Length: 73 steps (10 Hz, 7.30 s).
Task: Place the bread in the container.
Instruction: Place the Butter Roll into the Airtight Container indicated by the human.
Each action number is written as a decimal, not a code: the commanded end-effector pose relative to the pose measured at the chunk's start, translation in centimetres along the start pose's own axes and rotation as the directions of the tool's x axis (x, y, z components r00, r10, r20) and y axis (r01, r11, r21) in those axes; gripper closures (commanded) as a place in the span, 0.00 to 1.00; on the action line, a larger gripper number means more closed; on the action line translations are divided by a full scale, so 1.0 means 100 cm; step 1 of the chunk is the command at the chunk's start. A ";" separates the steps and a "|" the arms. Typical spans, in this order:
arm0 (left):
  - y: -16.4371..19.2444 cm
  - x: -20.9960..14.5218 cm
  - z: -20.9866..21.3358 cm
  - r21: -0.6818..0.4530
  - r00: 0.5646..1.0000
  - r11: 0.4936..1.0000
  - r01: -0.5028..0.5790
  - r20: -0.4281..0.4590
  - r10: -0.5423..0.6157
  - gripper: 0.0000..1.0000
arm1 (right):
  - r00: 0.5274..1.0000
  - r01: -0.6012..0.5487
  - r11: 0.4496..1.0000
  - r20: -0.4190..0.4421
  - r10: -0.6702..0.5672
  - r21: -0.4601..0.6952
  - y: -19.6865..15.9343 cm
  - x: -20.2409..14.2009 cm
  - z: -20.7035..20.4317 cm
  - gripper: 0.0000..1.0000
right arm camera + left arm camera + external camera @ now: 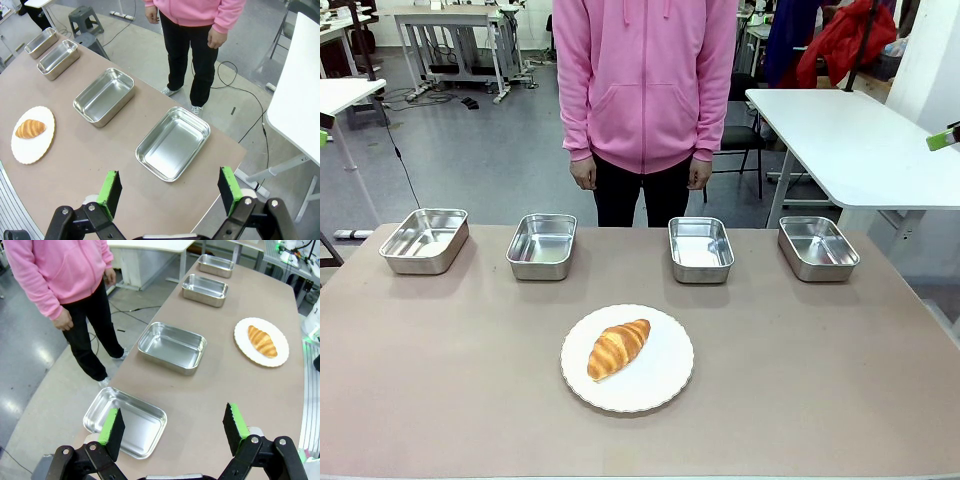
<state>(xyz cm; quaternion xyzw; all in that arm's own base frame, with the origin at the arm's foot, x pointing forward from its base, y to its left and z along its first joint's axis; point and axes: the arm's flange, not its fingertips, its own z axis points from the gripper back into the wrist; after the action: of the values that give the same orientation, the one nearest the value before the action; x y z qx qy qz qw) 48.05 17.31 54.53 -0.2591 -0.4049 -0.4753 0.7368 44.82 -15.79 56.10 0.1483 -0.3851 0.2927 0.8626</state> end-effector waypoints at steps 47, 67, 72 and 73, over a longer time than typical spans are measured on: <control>0.000 0.002 0.001 -0.001 1.000 1.000 0.005 -0.005 -0.005 0.00 | 1.000 0.000 1.000 0.010 0.000 0.005 0.000 0.001 0.000 0.00; 0.000 0.002 0.001 -0.001 1.000 1.000 0.005 -0.005 -0.005 0.00 | 1.000 0.000 1.000 0.010 0.000 0.005 0.000 0.001 0.000 0.00; 0.000 0.002 0.001 -0.001 1.000 1.000 0.005 -0.005 -0.005 0.00 | 1.000 0.000 1.000 0.010 0.000 0.005 0.000 0.001 0.000 0.00; 0.000 0.002 0.001 -0.001 1.000 1.000 0.005 -0.005 -0.005 0.00 | 1.000 0.000 1.000 0.010 0.000 0.005 0.000 0.001 0.000 0.00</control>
<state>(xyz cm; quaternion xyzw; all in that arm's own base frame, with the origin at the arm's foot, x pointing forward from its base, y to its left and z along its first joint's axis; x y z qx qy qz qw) 48.05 17.32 54.54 -0.2591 -0.4050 -0.4753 0.7368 44.82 -15.79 56.09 0.1483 -0.3851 0.2927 0.8626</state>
